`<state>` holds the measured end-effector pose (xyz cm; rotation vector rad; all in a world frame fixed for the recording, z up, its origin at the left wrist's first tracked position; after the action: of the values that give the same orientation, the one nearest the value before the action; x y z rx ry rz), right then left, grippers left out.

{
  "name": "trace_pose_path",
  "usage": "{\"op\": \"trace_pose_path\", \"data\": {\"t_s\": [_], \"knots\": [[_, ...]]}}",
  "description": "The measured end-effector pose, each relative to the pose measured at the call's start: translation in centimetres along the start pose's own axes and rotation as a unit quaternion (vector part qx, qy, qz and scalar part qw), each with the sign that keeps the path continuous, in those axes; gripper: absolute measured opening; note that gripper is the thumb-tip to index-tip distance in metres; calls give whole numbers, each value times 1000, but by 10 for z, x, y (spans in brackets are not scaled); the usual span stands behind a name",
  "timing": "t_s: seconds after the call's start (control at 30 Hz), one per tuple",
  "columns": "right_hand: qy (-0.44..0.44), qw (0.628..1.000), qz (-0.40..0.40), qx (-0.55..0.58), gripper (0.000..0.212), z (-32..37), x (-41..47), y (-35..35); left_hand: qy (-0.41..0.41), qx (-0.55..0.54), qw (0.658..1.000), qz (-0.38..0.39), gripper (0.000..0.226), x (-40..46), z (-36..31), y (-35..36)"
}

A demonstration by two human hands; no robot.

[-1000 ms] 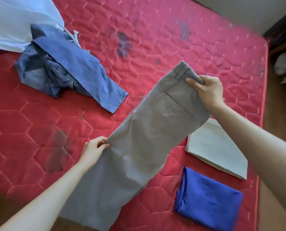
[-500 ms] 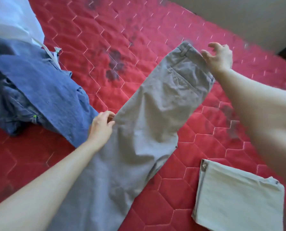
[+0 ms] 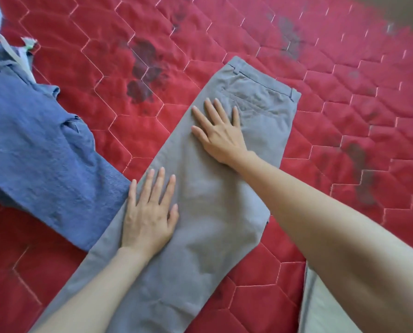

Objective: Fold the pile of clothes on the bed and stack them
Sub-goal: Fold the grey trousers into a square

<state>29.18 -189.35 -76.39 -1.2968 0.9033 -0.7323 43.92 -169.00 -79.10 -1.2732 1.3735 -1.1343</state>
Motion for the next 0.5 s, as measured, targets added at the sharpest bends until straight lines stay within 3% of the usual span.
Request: {"op": "trace_pose_path", "data": {"t_s": [0.07,0.17,0.27,0.4,0.5], "knots": [[22,999,-2,-45,57,-34,4,7,6,-4,1000,-7,64,-1,0,-1],[165,986,-18,-20,58,-94,12,4,45,-5,999,-24,69,-1,2,2],[207,978,1,-7,55,-108,21,-3,92,-4,995,-32,73,1,2,3],[240,970,-20,38,56,-57,4,-17,95,-2,995,-32,72,1,1,2],[149,982,-32,108,55,30,-61,2,93,5,995,-27,68,2,1,1]]}}
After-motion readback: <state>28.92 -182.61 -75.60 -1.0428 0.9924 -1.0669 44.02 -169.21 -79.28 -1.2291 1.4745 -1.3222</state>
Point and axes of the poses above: each hand's wrist, its own x-axis towards the middle knuckle, its own y-axis out of the palm, z = x × y, the point moved 1 cm from there along x, towards the middle knuckle, and after that the axes turned 3 degrees about -x, right-handed, at the moved point
